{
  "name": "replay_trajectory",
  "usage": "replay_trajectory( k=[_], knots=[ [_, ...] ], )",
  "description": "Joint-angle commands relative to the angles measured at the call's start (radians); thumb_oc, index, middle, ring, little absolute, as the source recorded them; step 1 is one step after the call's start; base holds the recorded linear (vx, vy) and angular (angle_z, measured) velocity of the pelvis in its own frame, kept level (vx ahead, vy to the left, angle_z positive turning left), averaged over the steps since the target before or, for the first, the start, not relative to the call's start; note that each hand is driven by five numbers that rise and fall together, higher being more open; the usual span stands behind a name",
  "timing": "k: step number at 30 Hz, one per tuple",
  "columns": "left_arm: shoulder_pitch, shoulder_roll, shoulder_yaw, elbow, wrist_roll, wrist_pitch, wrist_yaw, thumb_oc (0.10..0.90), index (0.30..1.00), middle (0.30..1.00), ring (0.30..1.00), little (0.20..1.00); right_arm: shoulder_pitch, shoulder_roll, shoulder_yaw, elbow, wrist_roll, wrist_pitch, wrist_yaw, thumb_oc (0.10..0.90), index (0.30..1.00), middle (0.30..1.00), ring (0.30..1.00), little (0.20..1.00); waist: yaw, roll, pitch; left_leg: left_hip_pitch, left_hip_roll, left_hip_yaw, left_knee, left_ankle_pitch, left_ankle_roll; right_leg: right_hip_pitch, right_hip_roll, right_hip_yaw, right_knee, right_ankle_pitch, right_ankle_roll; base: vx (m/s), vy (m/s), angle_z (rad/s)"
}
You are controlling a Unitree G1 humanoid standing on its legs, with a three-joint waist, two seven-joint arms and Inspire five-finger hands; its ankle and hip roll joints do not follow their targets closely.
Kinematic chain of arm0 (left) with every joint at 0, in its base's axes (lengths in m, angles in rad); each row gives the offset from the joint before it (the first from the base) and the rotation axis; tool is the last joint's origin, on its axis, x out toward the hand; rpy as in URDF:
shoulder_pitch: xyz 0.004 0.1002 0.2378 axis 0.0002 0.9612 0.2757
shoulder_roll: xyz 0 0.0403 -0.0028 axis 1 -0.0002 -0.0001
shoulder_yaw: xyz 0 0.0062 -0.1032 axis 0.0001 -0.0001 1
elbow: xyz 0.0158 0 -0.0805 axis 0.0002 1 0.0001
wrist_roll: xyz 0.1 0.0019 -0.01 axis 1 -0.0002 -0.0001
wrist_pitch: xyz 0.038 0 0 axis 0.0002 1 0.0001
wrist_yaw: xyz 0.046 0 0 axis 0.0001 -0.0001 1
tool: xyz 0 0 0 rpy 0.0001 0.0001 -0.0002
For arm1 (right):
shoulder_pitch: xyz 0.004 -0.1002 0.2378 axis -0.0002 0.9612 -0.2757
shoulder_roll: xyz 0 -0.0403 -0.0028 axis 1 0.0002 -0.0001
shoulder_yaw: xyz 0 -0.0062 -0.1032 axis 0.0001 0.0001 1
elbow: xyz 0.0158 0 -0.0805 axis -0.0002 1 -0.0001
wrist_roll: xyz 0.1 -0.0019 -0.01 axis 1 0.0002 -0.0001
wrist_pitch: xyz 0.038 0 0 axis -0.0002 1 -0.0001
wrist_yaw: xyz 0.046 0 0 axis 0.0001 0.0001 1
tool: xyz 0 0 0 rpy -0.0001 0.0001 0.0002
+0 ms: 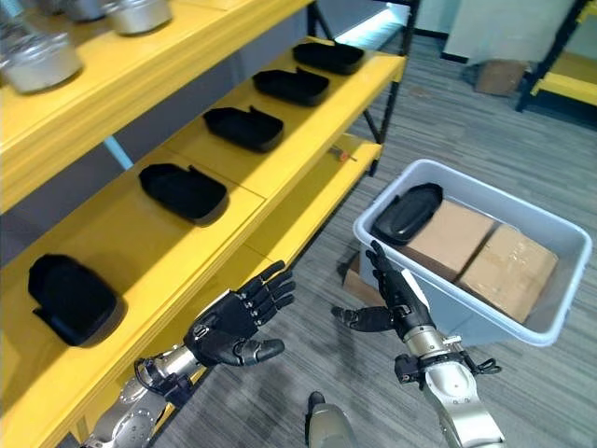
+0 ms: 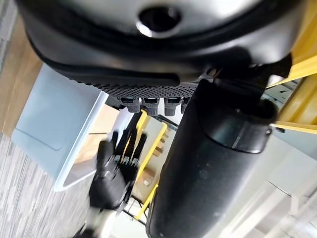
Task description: Move parts from the plastic box to the shelf.
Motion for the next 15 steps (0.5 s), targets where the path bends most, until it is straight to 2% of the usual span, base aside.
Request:
replay_trajectory(
  k=[1,2,4,6,7,8,10,15],
  knots=[
    [0.009,-0.006,0.078,-0.101,-0.050,-0.113,0.010,0.900,1.000,1.000,1.000,1.000,-0.040,0.000,-0.044,-0.084,0.027,-0.134,0.043,0.900,1.000,1.000,1.000,1.000,0.010,-0.049,-0.076,-0.134,-0.039,-0.059,0.019,0.033,-0.006,0.208,0.005,-0.113,-0.229,-0.013,0.089,0.10,-0.118,-1.86],
    [0.042,-0.010,0.096,-0.119,-0.022,-0.100,0.005,0.900,1.000,1.000,1.000,1.000,-0.028,0.008,-0.034,-0.095,0.028,-0.129,0.049,0.900,1.000,1.000,1.000,1.000,0.031,-0.054,-0.085,-0.136,-0.122,-0.143,0.053,-0.035,0.025,0.209,0.011,-0.068,-0.238,-0.007,0.091,0.07,-0.087,-0.98],
    [0.058,-0.006,0.105,-0.133,-0.008,-0.087,-0.003,0.900,1.000,1.000,1.000,1.000,-0.013,0.020,-0.023,-0.101,0.026,-0.134,0.046,0.900,1.000,1.000,1.000,1.000,0.036,-0.053,-0.099,-0.136,-0.191,-0.164,0.063,-0.092,0.055,0.203,0.019,-0.049,-0.246,0.003,0.096,0.07,-0.073,-0.67],
    [0.067,-0.004,0.110,-0.141,-0.003,-0.079,-0.010,0.900,1.000,1.000,1.000,1.000,0.000,0.041,-0.009,-0.105,0.009,-0.139,0.039,0.900,1.000,1.000,1.000,1.000,0.038,-0.044,-0.108,-0.124,-0.246,-0.185,0.050,-0.118,0.081,0.197,0.036,-0.026,-0.246,0.009,0.103,0.05,-0.023,-0.77],
    [0.068,-0.004,0.110,-0.142,-0.001,-0.079,-0.008,0.900,1.000,1.000,1.000,1.000,0.002,0.046,-0.004,-0.106,0.004,-0.141,0.040,0.900,1.000,1.000,1.000,1.000,0.042,-0.042,-0.109,-0.125,-0.258,-0.207,0.046,-0.115,0.085,0.196,0.042,-0.017,-0.245,0.011,0.104,0.06,-0.025,-0.57],
    [0.069,-0.004,0.113,-0.143,0.008,-0.079,-0.003,0.900,1.000,1.000,1.000,1.000,0.004,0.057,0.012,-0.103,-0.007,-0.149,0.040,0.900,1.000,1.000,1.000,1.000,0.053,-0.039,-0.110,-0.137,-0.285,-0.277,0.038,-0.103,0.089,0.188,0.058,0.009,-0.238,0.015,0.103,0.04,-0.017,-0.65],
    [0.070,-0.003,0.117,-0.145,0.015,-0.080,-0.005,0.900,1.000,1.000,1.000,1.000,-0.010,0.060,0.030,-0.093,-0.012,-0.156,0.037,0.900,1.000,1.000,1.000,1.000,0.063,-0.037,-0.109,-0.135,-0.304,-0.331,0.023,-0.096,0.097,0.181,0.073,0.040,-0.232,0.012,0.103,0.04,0.010,-0.62],
    [0.082,0.026,0.128,-0.163,0.034,-0.075,-0.020,0.900,1.000,1.000,1.000,1.000,-0.016,0.054,0.026,-0.096,-0.011,-0.146,0.039,0.900,1.000,1.000,1.000,1.000,0.065,-0.031,-0.127,-0.090,-0.287,-0.342,-0.070,-0.063,0.110,0.175,0.078,0.049,-0.221,0.005,0.111,0.05,0.064,-0.20]
  ],
)
